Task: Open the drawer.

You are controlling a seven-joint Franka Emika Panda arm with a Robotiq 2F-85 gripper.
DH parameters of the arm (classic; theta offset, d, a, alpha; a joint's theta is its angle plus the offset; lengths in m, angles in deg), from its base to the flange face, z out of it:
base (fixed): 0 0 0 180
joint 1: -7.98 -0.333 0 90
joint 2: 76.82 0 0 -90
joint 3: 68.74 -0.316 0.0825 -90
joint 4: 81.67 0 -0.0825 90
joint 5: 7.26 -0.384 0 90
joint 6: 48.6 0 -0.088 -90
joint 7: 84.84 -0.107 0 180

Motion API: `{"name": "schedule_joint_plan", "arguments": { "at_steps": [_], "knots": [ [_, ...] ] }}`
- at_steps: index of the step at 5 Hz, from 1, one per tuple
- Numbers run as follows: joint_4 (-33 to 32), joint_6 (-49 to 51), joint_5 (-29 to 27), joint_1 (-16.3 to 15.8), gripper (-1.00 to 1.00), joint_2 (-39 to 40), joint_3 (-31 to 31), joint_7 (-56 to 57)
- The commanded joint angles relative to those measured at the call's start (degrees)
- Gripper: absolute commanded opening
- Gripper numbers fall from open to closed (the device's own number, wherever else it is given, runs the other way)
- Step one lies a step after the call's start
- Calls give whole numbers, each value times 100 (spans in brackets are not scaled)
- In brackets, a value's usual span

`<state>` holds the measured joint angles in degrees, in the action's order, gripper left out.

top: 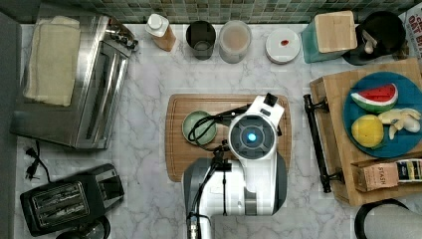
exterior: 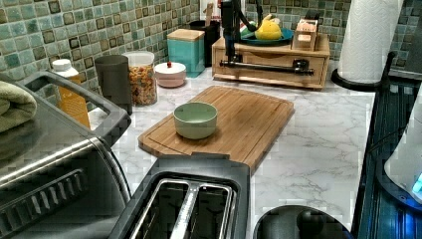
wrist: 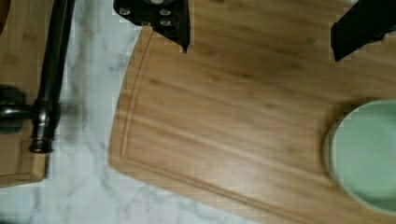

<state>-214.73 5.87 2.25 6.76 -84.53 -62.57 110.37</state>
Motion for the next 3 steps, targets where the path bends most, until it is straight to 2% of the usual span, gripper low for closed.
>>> {"name": "schedule_joint_plan", "arguments": {
  "at_steps": [1,3],
  "knots": [
    [-186,-1075,216,498,100,178,680,1235],
    [6,-1250,224,644,100,634,987,1512]
  ]
}}
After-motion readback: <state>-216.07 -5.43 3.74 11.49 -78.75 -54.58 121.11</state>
